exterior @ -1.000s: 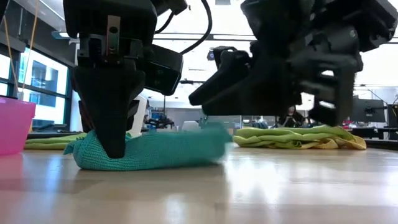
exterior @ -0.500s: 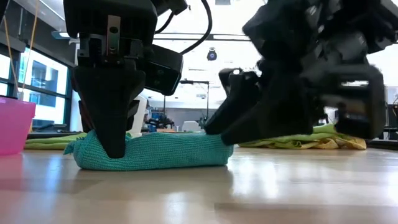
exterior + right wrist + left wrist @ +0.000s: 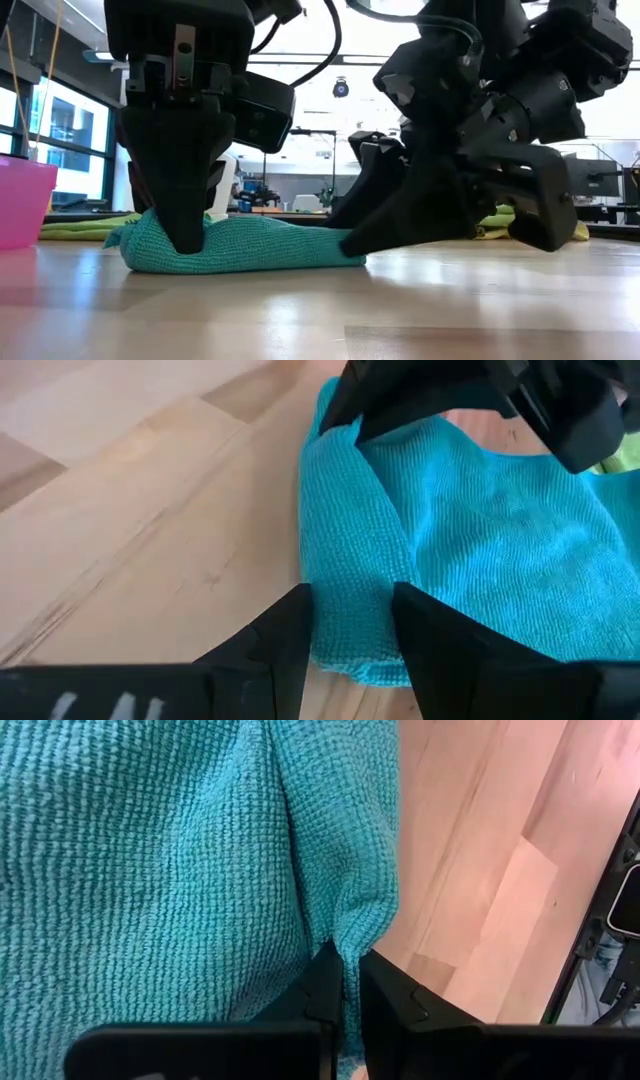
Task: Roll microfiber towels into tight, uniform cylinder then place into a basket
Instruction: Roll the blue towel
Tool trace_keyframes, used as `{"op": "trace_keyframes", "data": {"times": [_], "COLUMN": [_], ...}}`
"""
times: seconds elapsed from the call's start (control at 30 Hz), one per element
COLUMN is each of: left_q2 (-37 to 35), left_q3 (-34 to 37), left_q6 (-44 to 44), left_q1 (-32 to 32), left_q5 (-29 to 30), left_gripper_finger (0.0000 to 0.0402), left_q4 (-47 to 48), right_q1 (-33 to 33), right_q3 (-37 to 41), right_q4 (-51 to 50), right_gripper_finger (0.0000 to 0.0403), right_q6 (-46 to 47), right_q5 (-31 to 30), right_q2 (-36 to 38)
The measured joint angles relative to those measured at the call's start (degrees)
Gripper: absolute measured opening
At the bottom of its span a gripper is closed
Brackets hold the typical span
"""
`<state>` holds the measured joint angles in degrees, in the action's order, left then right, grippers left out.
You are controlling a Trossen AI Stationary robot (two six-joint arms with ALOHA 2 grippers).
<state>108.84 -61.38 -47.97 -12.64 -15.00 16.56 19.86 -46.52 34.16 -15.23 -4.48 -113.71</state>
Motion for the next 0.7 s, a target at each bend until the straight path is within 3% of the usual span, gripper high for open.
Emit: {"op": "trace_keyframes", "data": {"times": [0.4,0.7], "left_q2": [0.0,0.0], "left_q3": [0.0,0.0], "left_q6": [-1.0,-0.5], "left_q1": [0.0,0.0], "left_q5": [0.0,0.2], "left_gripper_finger": [0.0027,0.0028], "left_q4": [-0.2,-0.4], "right_q1": [0.0,0.0], "right_q3": [-0.1,-0.2], "right_q4": [-1.8,-1.0], "right_gripper_finger": [0.0133,0.0049], "right_q6": [4.6,12.6], "right_q5": [0.2,0.2], "right_q2": [-0.2,-3.1]}}
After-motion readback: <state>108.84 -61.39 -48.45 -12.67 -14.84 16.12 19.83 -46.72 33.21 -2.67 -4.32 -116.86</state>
